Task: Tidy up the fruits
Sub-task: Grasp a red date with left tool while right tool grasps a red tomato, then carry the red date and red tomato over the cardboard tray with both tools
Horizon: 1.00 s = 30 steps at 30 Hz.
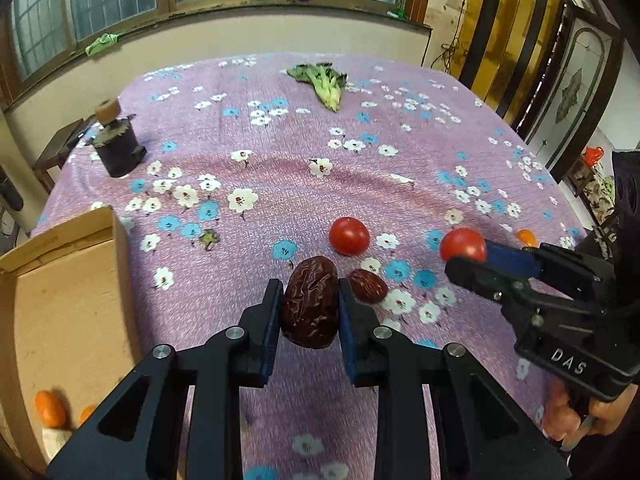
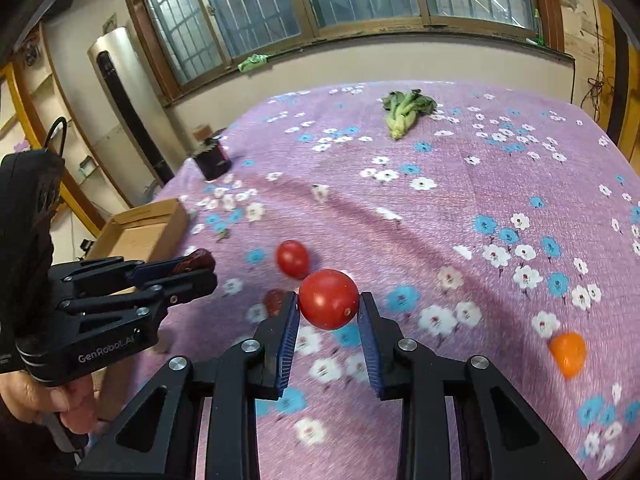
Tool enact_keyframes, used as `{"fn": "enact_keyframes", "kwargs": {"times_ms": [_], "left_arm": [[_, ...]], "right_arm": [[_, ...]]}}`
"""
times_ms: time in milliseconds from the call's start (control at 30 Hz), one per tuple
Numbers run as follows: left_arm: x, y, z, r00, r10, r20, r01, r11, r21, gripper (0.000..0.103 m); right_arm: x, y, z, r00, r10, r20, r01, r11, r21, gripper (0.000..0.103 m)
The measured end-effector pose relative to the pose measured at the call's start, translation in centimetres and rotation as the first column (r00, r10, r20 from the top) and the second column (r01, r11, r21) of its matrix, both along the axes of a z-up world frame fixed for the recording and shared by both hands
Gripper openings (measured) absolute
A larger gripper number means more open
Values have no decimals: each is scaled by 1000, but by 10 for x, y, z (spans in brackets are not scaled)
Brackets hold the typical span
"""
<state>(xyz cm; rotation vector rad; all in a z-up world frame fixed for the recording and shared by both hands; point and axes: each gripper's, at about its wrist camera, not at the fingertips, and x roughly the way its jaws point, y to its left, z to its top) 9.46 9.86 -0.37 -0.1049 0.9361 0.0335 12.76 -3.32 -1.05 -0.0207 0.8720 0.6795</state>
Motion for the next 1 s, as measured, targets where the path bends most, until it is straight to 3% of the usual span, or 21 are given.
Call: {"fn": "enact_keyframes", "kwargs": {"times_ms": [567,1000], "left_arm": [[-86,37,30,988,129,83,-128,992,-19,23],[-145,90,31,963,246,105,-245,969,-24,23]], "right_arm": [[-67,35,36,992,110,57,-113,992,54,30],[-103,78,43,975,209,78,-211,977,17,30]]}}
